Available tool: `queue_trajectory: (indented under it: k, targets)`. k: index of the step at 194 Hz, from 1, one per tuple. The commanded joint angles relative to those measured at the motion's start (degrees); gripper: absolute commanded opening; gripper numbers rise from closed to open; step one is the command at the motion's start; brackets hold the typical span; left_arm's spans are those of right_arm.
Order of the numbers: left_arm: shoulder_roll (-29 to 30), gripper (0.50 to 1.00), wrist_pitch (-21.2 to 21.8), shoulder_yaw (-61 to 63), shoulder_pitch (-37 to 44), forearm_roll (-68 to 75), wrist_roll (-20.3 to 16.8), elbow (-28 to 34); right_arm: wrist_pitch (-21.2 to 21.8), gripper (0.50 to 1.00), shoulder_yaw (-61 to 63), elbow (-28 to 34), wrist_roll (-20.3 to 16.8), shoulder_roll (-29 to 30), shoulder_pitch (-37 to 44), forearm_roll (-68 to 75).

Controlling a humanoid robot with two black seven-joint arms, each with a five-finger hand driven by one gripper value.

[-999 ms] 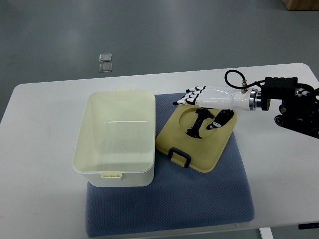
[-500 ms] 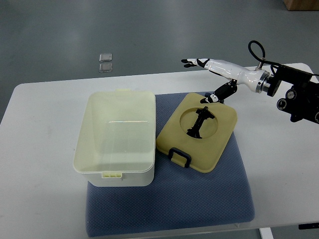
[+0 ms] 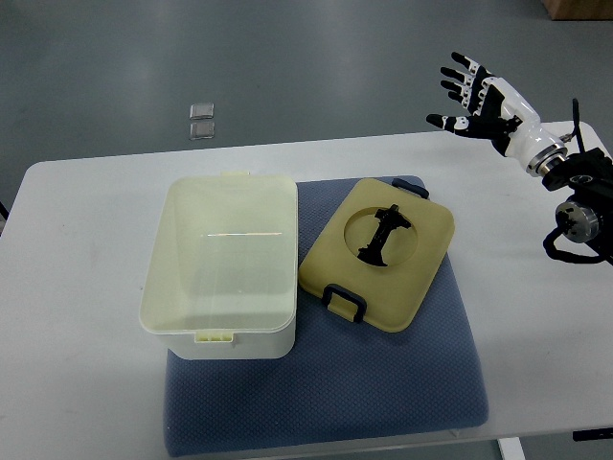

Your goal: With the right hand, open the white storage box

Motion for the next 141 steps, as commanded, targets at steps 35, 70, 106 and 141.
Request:
queue_trajectory:
  k: [35, 70, 106, 141]
  targets:
    - [0.0, 1.000, 0.0, 0.0, 0.0, 0.0, 0.0, 0.0, -0.1, 0.928, 0.7, -0.5, -5.5, 1.2, -0.9, 13.2]
    - [0.0, 1.000, 0.0, 0.0, 0.0, 0.0, 0.0, 0.1, -1.0, 0.930, 1.8, -0.5, -4.7, 4.6, -2.0, 13.8]
    - [0.0, 1.000, 0.0, 0.0, 0.0, 0.0, 0.0, 0.0, -2.5, 0.930, 7.5, -0.5, -4.5, 5.6, -4.6, 13.2]
    - [0.0, 1.000, 0.0, 0.0, 0.0, 0.0, 0.0, 0.0, -2.8, 0.930, 8.6, -0.5, -4.0, 5.6, -4.8, 12.6]
